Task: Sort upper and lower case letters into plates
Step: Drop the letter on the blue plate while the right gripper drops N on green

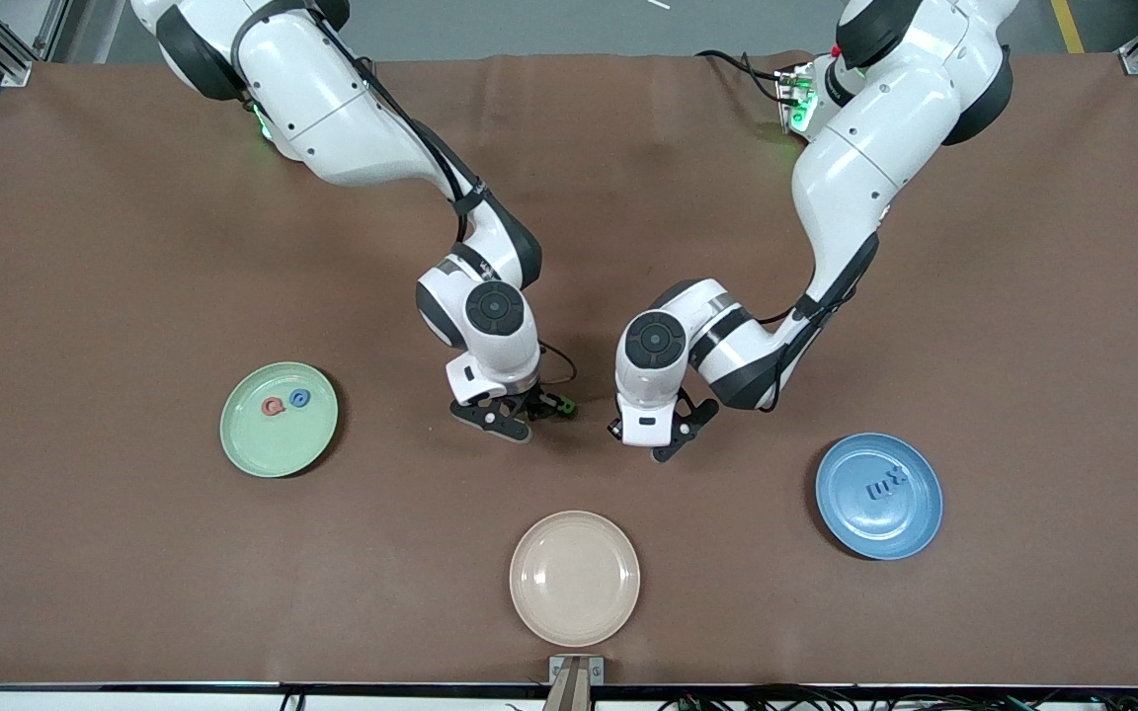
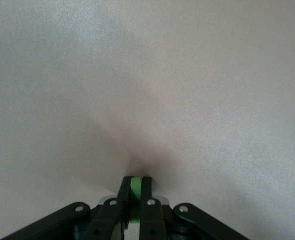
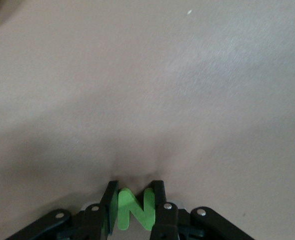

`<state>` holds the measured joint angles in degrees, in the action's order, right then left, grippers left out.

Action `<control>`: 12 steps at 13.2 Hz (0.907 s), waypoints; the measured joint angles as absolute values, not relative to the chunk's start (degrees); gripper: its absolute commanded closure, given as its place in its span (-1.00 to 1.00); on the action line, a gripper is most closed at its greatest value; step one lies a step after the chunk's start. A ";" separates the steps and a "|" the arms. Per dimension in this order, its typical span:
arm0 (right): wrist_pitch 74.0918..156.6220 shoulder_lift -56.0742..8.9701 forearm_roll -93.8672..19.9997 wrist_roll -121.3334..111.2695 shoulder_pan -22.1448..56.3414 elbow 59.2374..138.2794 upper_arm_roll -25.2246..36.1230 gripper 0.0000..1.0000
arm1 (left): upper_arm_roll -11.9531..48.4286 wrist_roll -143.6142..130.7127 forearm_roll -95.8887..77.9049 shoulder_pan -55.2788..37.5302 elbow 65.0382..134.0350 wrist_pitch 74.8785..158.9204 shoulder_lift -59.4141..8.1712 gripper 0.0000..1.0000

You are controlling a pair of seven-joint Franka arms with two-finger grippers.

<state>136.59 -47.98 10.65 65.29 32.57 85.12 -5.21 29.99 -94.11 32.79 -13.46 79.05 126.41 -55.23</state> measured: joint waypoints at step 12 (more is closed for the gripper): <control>126.90 -35.11 9.08 21.03 8.00 96.04 -4.91 1.00 | 29.79 -43.12 32.80 8.34 78.35 117.58 -48.77 0.98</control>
